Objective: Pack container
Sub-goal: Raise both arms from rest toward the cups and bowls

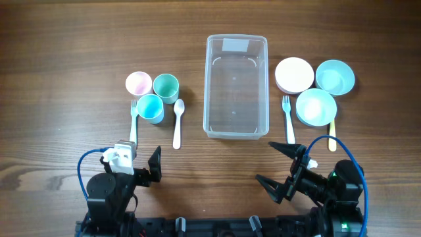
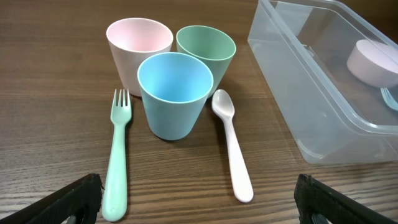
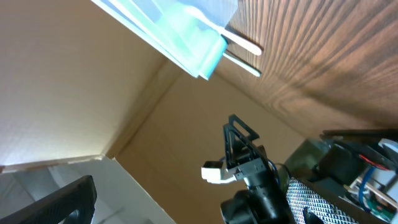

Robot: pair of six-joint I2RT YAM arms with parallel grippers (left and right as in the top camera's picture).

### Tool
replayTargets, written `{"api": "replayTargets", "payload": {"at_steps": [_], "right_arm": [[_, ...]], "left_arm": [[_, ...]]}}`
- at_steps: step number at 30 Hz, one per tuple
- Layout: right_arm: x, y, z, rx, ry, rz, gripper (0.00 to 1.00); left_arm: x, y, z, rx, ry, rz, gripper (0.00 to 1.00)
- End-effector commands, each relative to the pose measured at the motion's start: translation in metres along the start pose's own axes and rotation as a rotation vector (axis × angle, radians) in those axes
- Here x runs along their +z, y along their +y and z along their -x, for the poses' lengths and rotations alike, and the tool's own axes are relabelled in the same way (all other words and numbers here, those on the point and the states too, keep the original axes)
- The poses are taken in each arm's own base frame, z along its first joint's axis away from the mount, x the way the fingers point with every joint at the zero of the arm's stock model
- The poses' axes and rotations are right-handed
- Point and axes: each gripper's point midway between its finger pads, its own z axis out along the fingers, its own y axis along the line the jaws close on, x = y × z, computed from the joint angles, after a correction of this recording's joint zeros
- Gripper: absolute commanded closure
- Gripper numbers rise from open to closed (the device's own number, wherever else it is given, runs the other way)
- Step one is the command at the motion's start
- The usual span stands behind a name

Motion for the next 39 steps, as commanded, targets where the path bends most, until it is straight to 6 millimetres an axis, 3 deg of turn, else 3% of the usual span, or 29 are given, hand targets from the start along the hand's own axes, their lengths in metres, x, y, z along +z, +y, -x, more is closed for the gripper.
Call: {"api": "replayTargets", "payload": {"at_steps": [1, 5, 9, 18, 20, 21, 22, 24, 25, 28, 31, 35, 39], "right_arm": [[-0.002, 0.012, 0.01, 0.004, -0.081, 0.051, 0.0], [-0.002, 0.013, 0.013, 0.005, -0.094, 0.058, 0.0], [-0.002, 0.013, 0.013, 0.005, -0.094, 0.058, 0.0], [-0.002, 0.013, 0.013, 0.004, -0.098, 0.06, 0.0], [-0.004, 0.019, 0.023, -0.014, -0.156, 0.092, 0.0], [-0.007, 0.031, 0.029, -0.153, -0.213, 0.135, 0.0], [-0.011, 0.052, 0.029, -0.441, -0.274, 0.188, 0.0], [-0.019, 0.09, 0.008, -1.156, -0.378, 0.262, 0.0], [-0.02, 0.096, -0.003, -1.407, -0.391, 0.266, 0.0], [-0.02, 0.097, -0.01, -1.763, -0.433, 0.227, 0.0], [-0.025, 0.11, -0.021, -1.971, -0.493, 0.203, 0.0], [-0.034, 0.144, -0.038, -2.042, -0.552, 0.054, 0.0], [-0.046, 0.203, -0.033, -1.858, -0.618, -0.281, 0.0]], "left_arm": [[0.001, 0.003, -0.001, 0.013, -0.004, 0.011, 0.0], [0.0, -0.002, 0.005, 0.017, -0.026, -0.012, 0.0], [-0.001, -0.026, 0.004, 0.021, -0.018, -0.153, 0.0], [-0.002, -0.026, 0.003, 0.021, -0.016, -0.157, 0.0], [-0.002, -0.026, 0.003, 0.021, -0.015, -0.157, 0.0], [-0.002, -0.026, 0.003, 0.021, -0.015, -0.157, 0.0], [-0.002, -0.026, 0.003, 0.02, -0.014, -0.157, 0.0], [-0.002, -0.026, 0.002, 0.02, -0.013, -0.157, 0.0], [-0.002, -0.026, 0.002, 0.02, -0.013, -0.157, 0.0], [-0.002, -0.027, 0.008, 0.026, -0.036, -0.16, 0.0], [-0.008, -0.031, 0.036, -0.036, -0.132, -0.175, 0.0], [-0.023, -0.032, 0.08, -0.143, -0.204, -0.156, 0.0], [-0.028, -0.033, 0.142, -0.171, -0.101, -0.097, 0.0]]}}
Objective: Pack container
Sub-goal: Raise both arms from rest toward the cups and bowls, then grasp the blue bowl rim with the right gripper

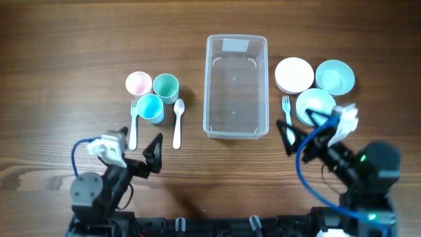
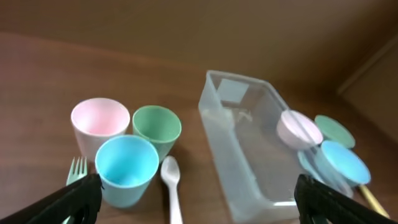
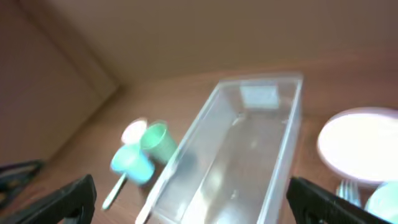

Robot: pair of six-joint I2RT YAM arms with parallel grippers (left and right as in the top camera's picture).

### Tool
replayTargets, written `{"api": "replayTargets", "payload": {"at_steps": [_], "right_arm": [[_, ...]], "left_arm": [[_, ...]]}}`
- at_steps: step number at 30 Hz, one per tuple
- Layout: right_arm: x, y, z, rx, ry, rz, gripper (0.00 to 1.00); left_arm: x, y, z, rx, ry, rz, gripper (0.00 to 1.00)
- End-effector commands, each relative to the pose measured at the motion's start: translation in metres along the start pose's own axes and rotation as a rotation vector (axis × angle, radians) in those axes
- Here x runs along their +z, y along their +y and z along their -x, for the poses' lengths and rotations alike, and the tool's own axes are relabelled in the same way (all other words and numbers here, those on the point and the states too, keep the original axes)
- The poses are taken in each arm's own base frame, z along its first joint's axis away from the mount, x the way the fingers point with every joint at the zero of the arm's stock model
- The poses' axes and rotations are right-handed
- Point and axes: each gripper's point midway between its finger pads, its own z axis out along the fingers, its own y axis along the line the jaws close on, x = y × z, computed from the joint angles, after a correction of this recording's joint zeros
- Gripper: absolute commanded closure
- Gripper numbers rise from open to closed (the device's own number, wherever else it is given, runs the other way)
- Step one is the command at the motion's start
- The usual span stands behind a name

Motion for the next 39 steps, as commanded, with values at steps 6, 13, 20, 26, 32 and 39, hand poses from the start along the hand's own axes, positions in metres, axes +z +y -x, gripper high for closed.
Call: {"api": "replayTargets", "payload": {"at_steps": [6, 13, 20, 26, 32, 39], "right_arm": [[0.019, -0.079, 0.082, 0.014, 0.356, -0.502, 0.0], [0.06, -0.123, 0.037, 0.122, 0.59, -0.555, 0.0], [0.05, -0.211, -0.038, 0.461, 0.806, -0.763, 0.01], [0.046, -0.26, -0.086, 0.456, 0.974, -0.938, 0.06], [0.043, -0.281, -0.131, 0.499, 1.112, -1.032, 0.25], [0.039, -0.29, -0.14, 0.512, 1.13, -1.094, 0.76]], "left_arm": [[0.067, 0.012, 0.1, -0.058, 0.402, 0.21, 0.0], [0.135, 0.064, 0.042, -0.148, 0.719, 0.335, 0.0], [0.144, 0.083, 0.021, -0.18, 0.785, 0.371, 0.0], [0.144, 0.083, 0.021, -0.18, 0.785, 0.371, 0.0], [0.144, 0.083, 0.021, -0.18, 0.785, 0.371, 0.0], [0.144, 0.083, 0.021, -0.18, 0.785, 0.371, 0.0]]}}
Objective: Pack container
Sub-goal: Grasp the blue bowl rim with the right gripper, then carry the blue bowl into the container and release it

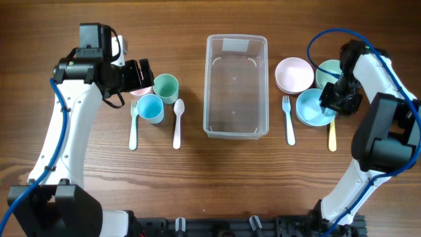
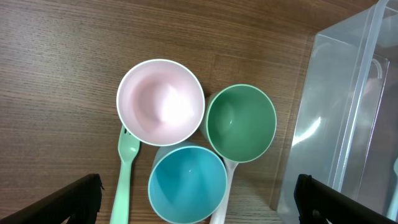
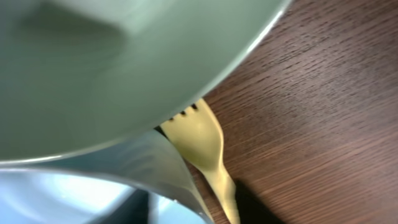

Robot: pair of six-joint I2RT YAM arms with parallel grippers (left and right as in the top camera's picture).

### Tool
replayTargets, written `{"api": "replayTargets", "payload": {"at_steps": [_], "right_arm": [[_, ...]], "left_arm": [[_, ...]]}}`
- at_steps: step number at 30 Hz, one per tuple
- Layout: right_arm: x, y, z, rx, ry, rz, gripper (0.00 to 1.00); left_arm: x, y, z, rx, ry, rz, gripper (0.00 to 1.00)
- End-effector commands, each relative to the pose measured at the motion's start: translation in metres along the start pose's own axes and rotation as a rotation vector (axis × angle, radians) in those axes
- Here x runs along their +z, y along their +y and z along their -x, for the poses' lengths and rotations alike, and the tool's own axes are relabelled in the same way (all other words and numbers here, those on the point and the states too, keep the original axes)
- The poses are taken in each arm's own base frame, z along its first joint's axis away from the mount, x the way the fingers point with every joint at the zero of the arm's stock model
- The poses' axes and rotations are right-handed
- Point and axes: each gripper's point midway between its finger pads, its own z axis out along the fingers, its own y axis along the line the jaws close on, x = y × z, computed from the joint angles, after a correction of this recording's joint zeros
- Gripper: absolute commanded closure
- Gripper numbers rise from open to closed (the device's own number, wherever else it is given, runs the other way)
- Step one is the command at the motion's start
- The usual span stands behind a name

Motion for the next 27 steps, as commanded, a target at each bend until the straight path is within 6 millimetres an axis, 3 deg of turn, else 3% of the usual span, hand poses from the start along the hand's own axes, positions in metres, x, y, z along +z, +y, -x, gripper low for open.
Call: {"api": "replayTargets", "payload": {"at_steps": [1, 6, 10, 13, 15, 18, 20, 23, 24, 25, 27], "right_arm": [[0.003, -0.016, -0.001, 0.044, -0.003, -0.095, 0.8], [-0.006, -0.024, -0.005, 0.067, -0.009, -0.125, 0.91], [-0.038, -0.026, -0.004, 0.1, -0.093, -0.085, 0.95], [-0.085, -0.019, -0.013, 0.109, -0.197, 0.032, 0.96], [-0.127, -0.008, -0.025, 0.074, -0.295, 0.153, 0.96], [-0.174, 0.002, -0.047, 0.032, -0.422, 0.249, 0.96], [-0.198, 0.036, -0.066, -0.113, -0.472, 0.369, 0.96], [-0.226, 0.101, -0.088, -0.299, -0.555, 0.498, 0.96], [-0.231, 0.122, -0.092, -0.349, -0.578, 0.523, 0.96], [-0.232, 0.155, -0.098, -0.425, -0.597, 0.549, 0.96], [-0.223, 0.191, -0.098, -0.485, -0.598, 0.537, 0.96]], "left_arm": [[-0.003, 0.001, 0.007, 0.013, -0.016, 0.005, 0.0], [-0.003, 0.001, 0.007, 0.013, -0.016, 0.005, 0.0], [-0.003, 0.001, 0.007, 0.013, -0.016, 0.005, 0.0], [-0.003, 0.001, 0.007, 0.013, -0.016, 0.005, 0.0], [-0.003, 0.001, 0.007, 0.013, -0.016, 0.005, 0.0], [-0.003, 0.001, 0.007, 0.013, -0.016, 0.005, 0.0], [-0.003, 0.001, 0.007, 0.013, -0.015, 0.005, 0.0], [-0.003, 0.001, 0.007, 0.013, -0.015, 0.005, 0.0], [-0.003, 0.001, 0.007, 0.013, -0.016, 0.005, 0.0], [-0.003, 0.001, 0.007, 0.013, -0.016, 0.005, 0.0], [-0.003, 0.001, 0.007, 0.013, -0.016, 0.005, 0.0]]}}
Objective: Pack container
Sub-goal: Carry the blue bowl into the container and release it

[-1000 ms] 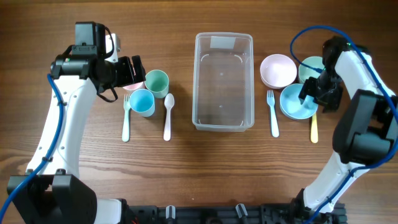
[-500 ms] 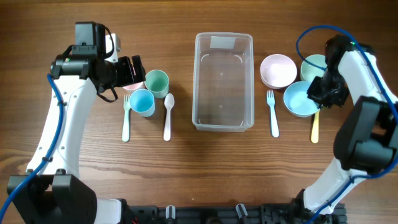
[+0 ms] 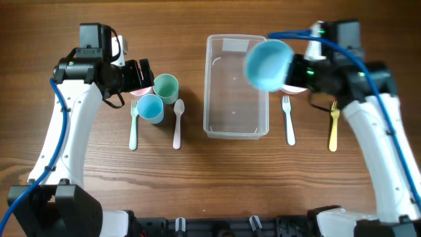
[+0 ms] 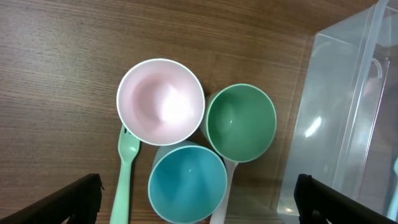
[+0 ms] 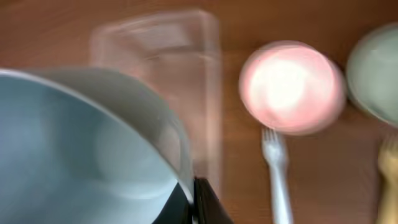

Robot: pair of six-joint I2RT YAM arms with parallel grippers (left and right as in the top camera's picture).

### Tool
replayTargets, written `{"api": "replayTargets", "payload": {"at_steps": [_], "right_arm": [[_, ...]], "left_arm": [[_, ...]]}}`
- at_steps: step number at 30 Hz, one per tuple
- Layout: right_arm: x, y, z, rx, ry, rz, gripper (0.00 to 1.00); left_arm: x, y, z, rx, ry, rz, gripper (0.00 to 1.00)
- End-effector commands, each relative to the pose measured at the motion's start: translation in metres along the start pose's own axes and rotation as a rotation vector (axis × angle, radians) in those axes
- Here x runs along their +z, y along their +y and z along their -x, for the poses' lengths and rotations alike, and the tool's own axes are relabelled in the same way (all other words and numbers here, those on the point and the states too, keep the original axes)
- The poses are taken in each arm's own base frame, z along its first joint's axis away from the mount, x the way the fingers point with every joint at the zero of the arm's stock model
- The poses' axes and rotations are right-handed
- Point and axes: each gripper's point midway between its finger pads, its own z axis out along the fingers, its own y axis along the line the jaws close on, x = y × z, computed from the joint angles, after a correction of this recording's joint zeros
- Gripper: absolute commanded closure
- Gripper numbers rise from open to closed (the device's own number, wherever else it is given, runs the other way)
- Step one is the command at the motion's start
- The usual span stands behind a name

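Note:
The clear plastic container stands mid-table, with nothing lying in it. My right gripper is shut on the rim of a blue bowl, held in the air over the container's right edge; the right wrist view shows the bowl pinched between the fingertips. A pink bowl and a pale green bowl remain on the table to the right. My left gripper hangs open above the pink cup, green cup and blue cup.
A white fork and a yellow fork lie right of the container. A green fork and a white spoon lie beside the cups on the left. The right arm hides the green bowl in the overhead view.
The blue bowl was on the table next to the forks with my right gripper at its rim; now it is lifted and held over the container's right edge. The left arm has not moved.
Both arms were low at the table's front edge with open grippers, then raised toward the objects. Then the left gripper hung over the cups and the right was at the blue bowl's rim. Now the right holds that bowl above the container.

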Motion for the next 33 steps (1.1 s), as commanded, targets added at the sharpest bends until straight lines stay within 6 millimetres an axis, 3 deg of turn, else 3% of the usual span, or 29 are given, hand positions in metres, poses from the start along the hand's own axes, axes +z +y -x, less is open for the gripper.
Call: {"api": "replayTargets", "payload": {"at_steps": [1, 4, 7, 12, 15, 19, 22, 23, 26, 29, 32, 33], "right_arm": [[0.045, 0.041, -0.009, -0.083, 0.075, 0.041, 0.96], [0.077, 0.055, 0.005, -0.139, 0.138, 0.029, 0.96], [0.109, 0.049, 0.029, -0.137, 0.196, -0.032, 0.96], [0.16, 0.019, 0.015, -0.082, 0.294, -0.088, 0.96], [0.182, 0.005, 0.013, -0.061, 0.312, -0.105, 0.96], [0.198, 0.002, 0.005, -0.054, 0.339, -0.103, 0.96], [0.2, 0.001, 0.009, -0.057, 0.319, -0.108, 0.83], [0.197, 0.003, 0.014, -0.07, 0.304, -0.101, 0.72], [0.173, 0.018, 0.033, -0.117, 0.234, -0.037, 0.61], [0.109, 0.022, 0.066, -0.106, 0.107, -0.013, 0.56], [0.046, 0.0, 0.084, -0.047, 0.022, -0.045, 0.46], [0.023, -0.025, 0.088, 0.011, -0.008, -0.109, 0.46]], "left_arm": [[-0.003, 0.001, 0.007, 0.013, -0.016, 0.004, 0.0], [-0.003, 0.001, 0.007, 0.014, -0.017, 0.004, 0.0], [-0.003, 0.001, 0.007, 0.014, -0.017, 0.004, 0.0], [-0.003, 0.001, 0.007, 0.013, -0.016, 0.004, 0.0], [-0.003, 0.001, 0.007, 0.014, -0.017, 0.004, 0.0], [-0.003, 0.001, 0.007, 0.014, -0.017, 0.004, 0.0], [-0.003, 0.001, 0.007, 0.013, -0.016, 0.004, 0.0], [-0.003, 0.001, 0.007, 0.014, -0.017, 0.004, 0.0], [-0.003, 0.001, 0.007, 0.014, -0.017, 0.004, 0.0], [-0.003, 0.001, 0.007, 0.014, -0.017, 0.004, 0.0], [-0.003, 0.001, 0.007, 0.014, -0.017, 0.004, 0.0], [-0.003, 0.001, 0.007, 0.014, -0.017, 0.004, 0.0]]}}
